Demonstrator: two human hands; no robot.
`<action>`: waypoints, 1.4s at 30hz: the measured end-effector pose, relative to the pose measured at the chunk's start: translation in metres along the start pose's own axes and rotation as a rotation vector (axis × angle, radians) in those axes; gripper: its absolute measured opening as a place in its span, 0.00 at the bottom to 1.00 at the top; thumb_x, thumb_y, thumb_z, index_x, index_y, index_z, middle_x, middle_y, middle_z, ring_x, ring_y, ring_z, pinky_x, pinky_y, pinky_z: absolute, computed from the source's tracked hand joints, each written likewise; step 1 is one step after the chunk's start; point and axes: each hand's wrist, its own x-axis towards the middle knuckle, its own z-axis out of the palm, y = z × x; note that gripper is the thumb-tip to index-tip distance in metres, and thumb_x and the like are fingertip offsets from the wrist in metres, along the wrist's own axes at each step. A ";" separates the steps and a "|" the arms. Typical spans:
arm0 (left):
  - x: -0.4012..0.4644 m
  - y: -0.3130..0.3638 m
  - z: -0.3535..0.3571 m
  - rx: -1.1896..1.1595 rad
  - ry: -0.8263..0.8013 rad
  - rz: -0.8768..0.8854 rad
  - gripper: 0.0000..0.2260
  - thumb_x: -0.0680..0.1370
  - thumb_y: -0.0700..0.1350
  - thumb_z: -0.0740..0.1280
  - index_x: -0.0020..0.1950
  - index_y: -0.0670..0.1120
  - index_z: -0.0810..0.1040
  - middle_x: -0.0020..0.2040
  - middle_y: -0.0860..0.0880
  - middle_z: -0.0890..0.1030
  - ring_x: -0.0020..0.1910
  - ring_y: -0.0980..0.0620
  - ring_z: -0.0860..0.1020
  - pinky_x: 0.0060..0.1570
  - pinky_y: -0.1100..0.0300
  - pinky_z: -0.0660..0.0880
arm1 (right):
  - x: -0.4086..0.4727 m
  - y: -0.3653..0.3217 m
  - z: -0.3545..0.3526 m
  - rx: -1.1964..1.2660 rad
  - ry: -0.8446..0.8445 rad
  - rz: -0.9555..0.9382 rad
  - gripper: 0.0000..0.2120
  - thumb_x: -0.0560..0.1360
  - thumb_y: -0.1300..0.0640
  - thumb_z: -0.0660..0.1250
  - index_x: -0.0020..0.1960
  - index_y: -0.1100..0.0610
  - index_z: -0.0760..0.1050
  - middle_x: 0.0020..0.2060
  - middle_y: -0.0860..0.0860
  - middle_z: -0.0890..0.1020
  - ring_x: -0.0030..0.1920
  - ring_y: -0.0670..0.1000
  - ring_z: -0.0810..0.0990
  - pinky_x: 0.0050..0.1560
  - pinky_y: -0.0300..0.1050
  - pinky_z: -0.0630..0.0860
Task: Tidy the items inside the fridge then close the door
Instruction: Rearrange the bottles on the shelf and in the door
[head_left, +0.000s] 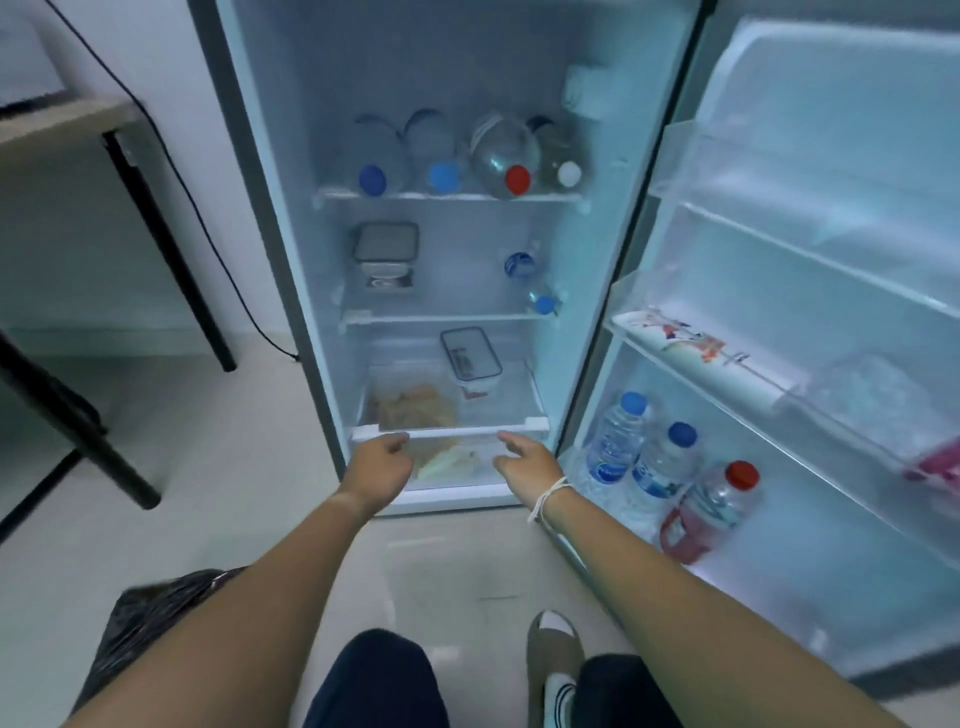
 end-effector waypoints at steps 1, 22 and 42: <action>-0.002 0.011 0.009 0.009 -0.019 0.025 0.20 0.77 0.36 0.58 0.69 0.40 0.71 0.70 0.43 0.72 0.69 0.46 0.70 0.67 0.62 0.63 | -0.002 0.003 -0.012 0.006 0.025 0.000 0.21 0.77 0.63 0.59 0.70 0.56 0.68 0.68 0.55 0.72 0.65 0.54 0.73 0.51 0.33 0.69; 0.032 0.081 0.020 0.140 -0.067 0.188 0.21 0.77 0.41 0.61 0.71 0.42 0.69 0.72 0.44 0.70 0.71 0.45 0.69 0.72 0.55 0.63 | 0.024 -0.026 -0.063 -0.058 0.142 -0.148 0.23 0.77 0.59 0.60 0.72 0.53 0.65 0.72 0.52 0.68 0.70 0.54 0.68 0.69 0.45 0.66; 0.226 0.063 -0.010 0.630 0.140 0.295 0.27 0.78 0.47 0.60 0.76 0.47 0.58 0.76 0.42 0.58 0.74 0.40 0.59 0.73 0.49 0.58 | 0.237 -0.079 -0.023 -0.340 0.317 -0.370 0.27 0.75 0.54 0.65 0.72 0.56 0.63 0.73 0.55 0.65 0.72 0.55 0.64 0.71 0.50 0.65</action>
